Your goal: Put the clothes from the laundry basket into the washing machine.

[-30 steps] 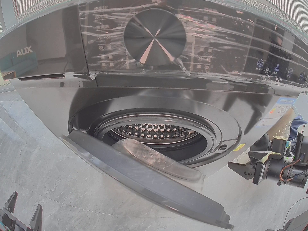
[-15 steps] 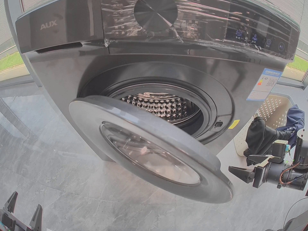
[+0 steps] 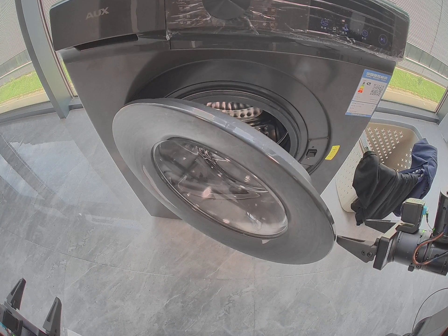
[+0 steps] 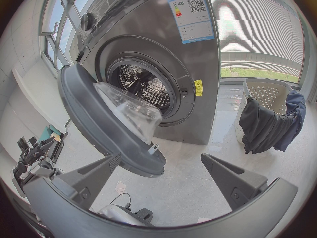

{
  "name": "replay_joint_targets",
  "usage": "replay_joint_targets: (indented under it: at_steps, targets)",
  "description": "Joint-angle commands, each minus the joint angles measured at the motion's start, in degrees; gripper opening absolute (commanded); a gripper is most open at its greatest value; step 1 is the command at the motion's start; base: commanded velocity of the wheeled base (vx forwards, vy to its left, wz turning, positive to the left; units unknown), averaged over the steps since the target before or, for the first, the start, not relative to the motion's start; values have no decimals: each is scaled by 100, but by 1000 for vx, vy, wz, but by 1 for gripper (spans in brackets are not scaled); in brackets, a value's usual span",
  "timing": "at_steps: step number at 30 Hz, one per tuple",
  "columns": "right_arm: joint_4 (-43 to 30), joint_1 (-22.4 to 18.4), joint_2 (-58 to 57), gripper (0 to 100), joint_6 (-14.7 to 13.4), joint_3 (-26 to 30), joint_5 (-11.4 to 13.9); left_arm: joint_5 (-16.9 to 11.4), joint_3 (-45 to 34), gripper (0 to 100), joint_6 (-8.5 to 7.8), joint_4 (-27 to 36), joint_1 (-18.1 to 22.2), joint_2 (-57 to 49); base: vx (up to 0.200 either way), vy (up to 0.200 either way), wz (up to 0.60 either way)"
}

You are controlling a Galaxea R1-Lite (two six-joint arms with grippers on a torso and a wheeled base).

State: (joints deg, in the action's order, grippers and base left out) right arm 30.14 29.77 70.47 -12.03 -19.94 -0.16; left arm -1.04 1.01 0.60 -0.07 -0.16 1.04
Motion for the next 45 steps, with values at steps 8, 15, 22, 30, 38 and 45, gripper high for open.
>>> replay_joint_targets:
  at_steps: [8, 15, 22, 30, 38, 45]
  targets:
    - [1, 126, -218, 100, 17, 201, 60, -2, -101, 100, 2, -1, -2, -86, 0, 0, 0]
    - [80, 565, 98, 100, 17, 87, 218, -2, -101, 100, 2, -1, -2, -86, 0, 0, 0]
    - [89, 574, 766, 100, -1, -440, 236, -2, -101, 100, 2, -1, -2, -86, 0, 0, 0]
    - [89, 785, 1126, 100, -18, -783, 306, -2, -101, 100, 2, -1, -2, -86, 0, 0, 0]
    - [89, 1005, 1030, 100, -54, -669, 455, 7, -101, 100, 2, -1, -2, -86, 0, 0, 0]
    - [80, 1110, 432, 100, -265, -247, 930, -2, -101, 100, 2, -1, -2, -86, 0, 0, 0]
